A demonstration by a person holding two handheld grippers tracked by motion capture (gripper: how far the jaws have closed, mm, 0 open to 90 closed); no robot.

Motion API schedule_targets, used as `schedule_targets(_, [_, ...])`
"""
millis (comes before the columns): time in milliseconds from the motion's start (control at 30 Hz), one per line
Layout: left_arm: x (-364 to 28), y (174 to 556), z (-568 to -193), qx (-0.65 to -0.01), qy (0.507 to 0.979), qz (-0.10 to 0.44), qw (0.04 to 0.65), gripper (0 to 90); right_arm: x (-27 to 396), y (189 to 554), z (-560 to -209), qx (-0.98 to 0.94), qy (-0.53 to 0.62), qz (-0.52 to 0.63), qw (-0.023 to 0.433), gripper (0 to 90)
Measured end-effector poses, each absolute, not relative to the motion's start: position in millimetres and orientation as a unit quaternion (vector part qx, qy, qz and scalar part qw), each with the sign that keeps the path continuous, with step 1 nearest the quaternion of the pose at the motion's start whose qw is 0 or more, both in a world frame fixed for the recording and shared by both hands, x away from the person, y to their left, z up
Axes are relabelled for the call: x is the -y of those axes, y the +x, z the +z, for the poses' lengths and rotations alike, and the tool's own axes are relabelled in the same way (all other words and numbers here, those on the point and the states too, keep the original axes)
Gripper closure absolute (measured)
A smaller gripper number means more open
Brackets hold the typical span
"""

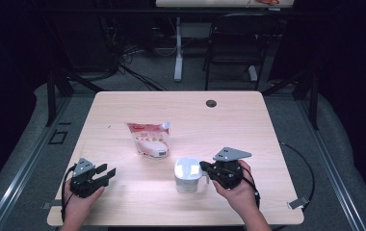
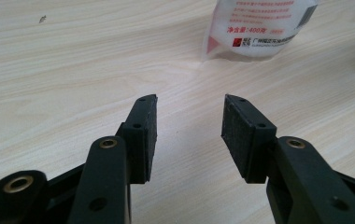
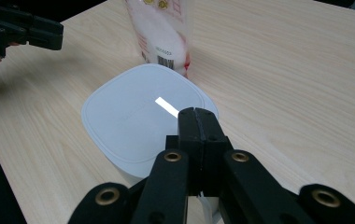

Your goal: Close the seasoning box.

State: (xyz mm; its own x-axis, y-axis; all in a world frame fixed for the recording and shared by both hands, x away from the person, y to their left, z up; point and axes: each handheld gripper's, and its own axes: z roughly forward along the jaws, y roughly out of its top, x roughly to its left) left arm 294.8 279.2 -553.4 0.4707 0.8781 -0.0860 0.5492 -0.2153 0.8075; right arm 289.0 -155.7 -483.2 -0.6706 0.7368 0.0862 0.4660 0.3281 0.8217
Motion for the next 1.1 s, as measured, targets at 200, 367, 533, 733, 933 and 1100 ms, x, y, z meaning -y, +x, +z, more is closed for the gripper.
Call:
schedule_targets(200, [-279, 295, -553, -0.474, 0.754, 0.201, 0.409, 55.8, 158, 288, -485, -0.796, 0.378, 0.447, 0.152, 90.0])
schedule_targets(367, [-280, 295, -553, -0.472, 0.754, 0.202, 0.409, 55.8, 160, 288, -487, -0.791, 0.383, 0.454, 0.146, 90.0])
schedule_targets(533, [-279, 295, -553, -0.471, 0.755, 0.201, 0.410, 55.8, 162, 288, -488, -0.788, 0.387, 0.457, 0.144, 90.0])
schedule_targets(733, [-280, 295, -552, -0.471, 0.755, 0.201, 0.410, 55.8, 164, 289, -489, -0.782, 0.392, 0.466, 0.134, 90.0])
schedule_targets(933, [-279, 295, -552, -0.471, 0.755, 0.201, 0.410, 55.8, 166, 289, -491, -0.776, 0.399, 0.472, 0.127, 90.0])
schedule_targets(1100, [-279, 295, -553, -0.471, 0.755, 0.202, 0.410, 55.7, 167, 289, -491, -0.775, 0.399, 0.473, 0.126, 90.0])
